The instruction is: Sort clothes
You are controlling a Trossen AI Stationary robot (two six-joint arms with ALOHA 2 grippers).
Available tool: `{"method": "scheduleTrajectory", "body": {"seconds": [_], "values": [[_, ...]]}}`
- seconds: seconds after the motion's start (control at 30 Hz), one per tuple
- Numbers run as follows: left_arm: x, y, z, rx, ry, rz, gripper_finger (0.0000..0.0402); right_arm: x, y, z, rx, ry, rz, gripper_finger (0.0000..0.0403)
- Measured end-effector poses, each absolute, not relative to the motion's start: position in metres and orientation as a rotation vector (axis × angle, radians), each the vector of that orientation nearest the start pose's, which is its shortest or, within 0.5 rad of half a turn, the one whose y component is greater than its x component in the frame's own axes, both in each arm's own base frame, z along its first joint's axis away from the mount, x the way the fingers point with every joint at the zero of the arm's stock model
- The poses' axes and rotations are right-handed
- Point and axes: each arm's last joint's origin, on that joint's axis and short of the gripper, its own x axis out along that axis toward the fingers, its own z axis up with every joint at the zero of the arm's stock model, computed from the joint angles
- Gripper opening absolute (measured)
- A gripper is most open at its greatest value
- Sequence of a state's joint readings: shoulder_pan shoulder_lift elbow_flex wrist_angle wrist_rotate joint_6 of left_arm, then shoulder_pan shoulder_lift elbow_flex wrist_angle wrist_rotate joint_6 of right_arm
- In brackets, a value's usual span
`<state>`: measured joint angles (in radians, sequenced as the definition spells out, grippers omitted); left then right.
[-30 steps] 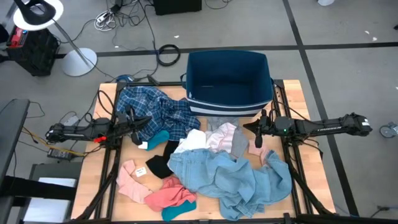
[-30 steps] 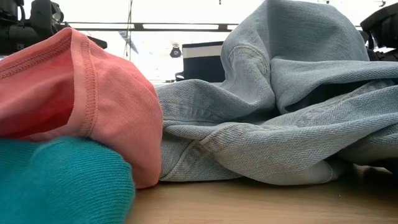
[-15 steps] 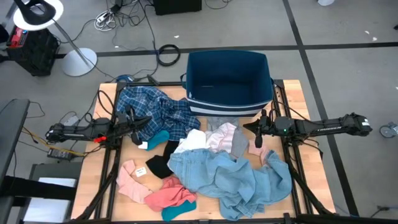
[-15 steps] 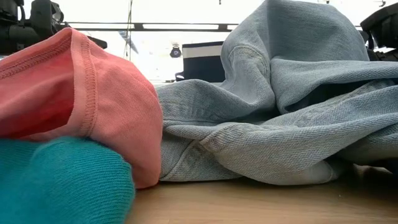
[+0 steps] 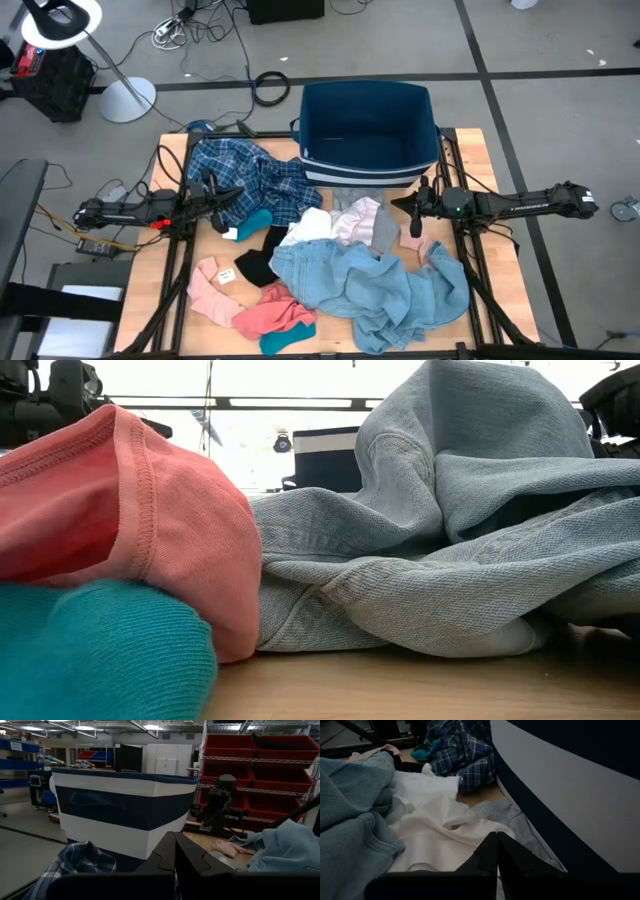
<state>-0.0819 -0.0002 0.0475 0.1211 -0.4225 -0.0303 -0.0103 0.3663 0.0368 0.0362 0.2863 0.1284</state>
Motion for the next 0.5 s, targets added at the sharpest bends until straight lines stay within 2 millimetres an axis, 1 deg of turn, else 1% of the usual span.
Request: {"method": "scheduleTrajectory", "body": {"seconds": [0.5], "values": [[0.0913,0.0044,0.1909,-0.072,-0.169,0.337,0.0006,0.1161,-0.0094,0.148,0.086,0.272,-0.313,0.0011]]}}
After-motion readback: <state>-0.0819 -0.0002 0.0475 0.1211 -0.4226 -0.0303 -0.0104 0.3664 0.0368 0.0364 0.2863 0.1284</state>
